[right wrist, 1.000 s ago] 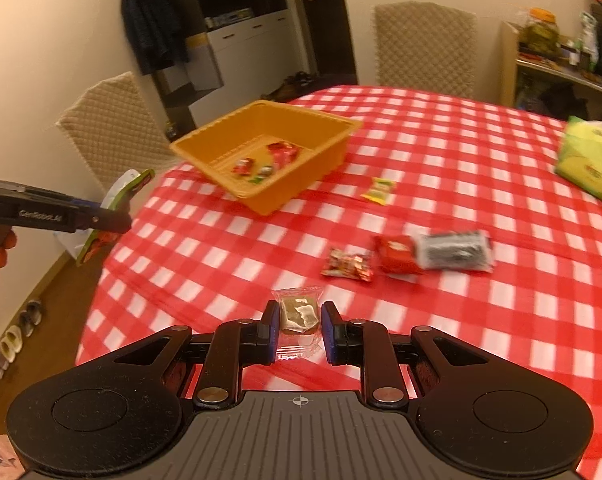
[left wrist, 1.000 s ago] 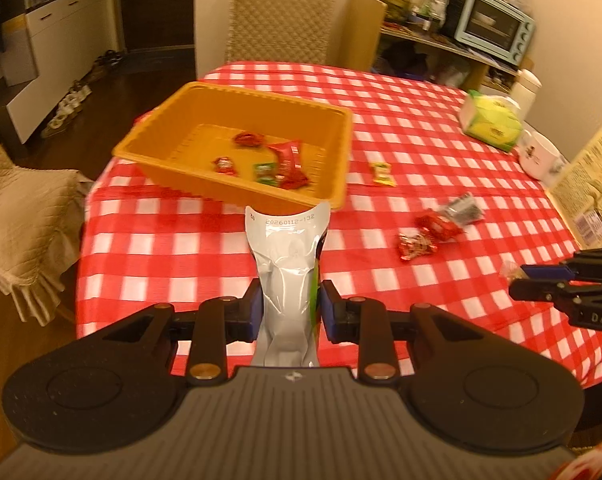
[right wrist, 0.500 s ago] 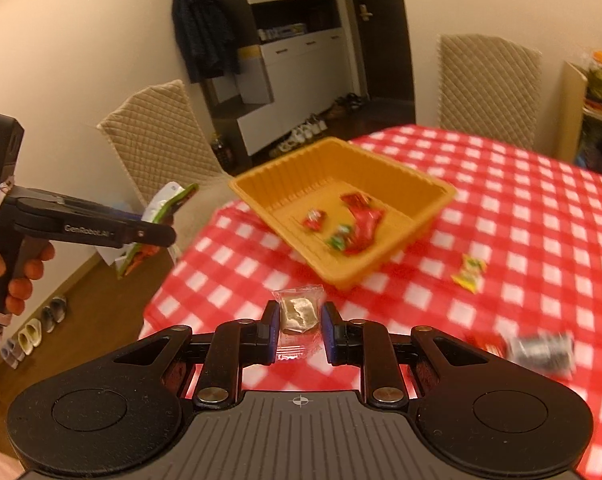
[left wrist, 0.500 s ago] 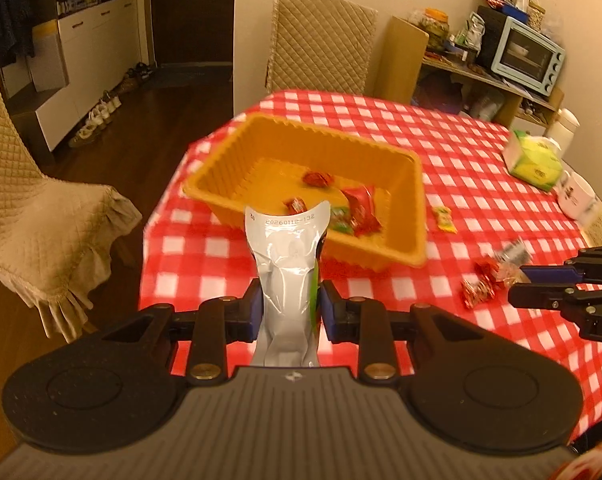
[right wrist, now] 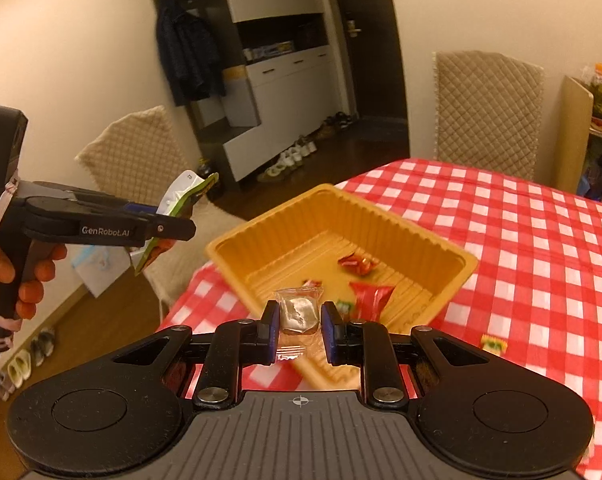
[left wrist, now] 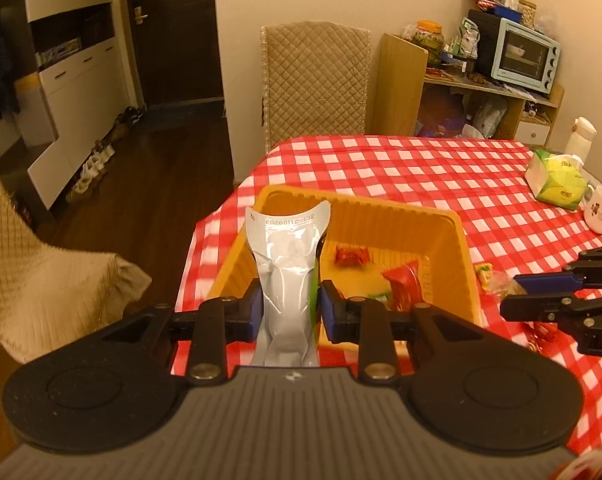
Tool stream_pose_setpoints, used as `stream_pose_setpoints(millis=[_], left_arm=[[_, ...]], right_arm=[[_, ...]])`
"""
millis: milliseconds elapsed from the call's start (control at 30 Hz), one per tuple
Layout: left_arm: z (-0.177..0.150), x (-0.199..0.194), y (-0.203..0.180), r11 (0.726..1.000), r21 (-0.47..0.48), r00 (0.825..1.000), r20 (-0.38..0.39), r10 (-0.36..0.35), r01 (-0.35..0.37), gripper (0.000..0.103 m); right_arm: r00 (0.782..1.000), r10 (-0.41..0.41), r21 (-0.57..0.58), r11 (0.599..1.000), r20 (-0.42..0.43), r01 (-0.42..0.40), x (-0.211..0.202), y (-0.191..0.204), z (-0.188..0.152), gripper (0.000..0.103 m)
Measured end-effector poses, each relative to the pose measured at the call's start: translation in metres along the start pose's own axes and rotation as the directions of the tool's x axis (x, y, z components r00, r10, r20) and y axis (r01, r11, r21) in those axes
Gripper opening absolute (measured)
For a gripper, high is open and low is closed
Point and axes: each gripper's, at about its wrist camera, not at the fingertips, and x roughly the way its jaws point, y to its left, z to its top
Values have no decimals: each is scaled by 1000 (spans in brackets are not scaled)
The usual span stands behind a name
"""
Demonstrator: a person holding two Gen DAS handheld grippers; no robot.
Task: Organize snacks
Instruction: 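Carry both packets over the orange tray and open both tools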
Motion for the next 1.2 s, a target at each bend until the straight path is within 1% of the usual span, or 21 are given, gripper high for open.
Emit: stream_pose_setpoints(millis=[233,400,633,800,933,1200], left_arm=[[21,41,-1,998,58,999,-26,-20,21,27],[27,72,-1,996,86,997,-64,-34,40,27],[31,111,3,994,94,993,-114,-44,55,27],[29,137,4,992,101,984,-167,-55,72,27],[25,149,4,992,97,979,-196,-56,76,28],[21,147,7,992,94,978,-195,-70,89,28]], right_arm=[[999,-43,62,997,0,43,34,-17,23,22],[999,-47,114,992,-8,47,56,-27,34,22],[998,-49,163,985,-44,56,81,-34,37,22],[996,-47,187,981,-70,60,89,-38,35,22],[995,-49,197,978,-84,65,91,-39,33,23],[995,-45,212,975,-88,63,98,-40,35,23]])
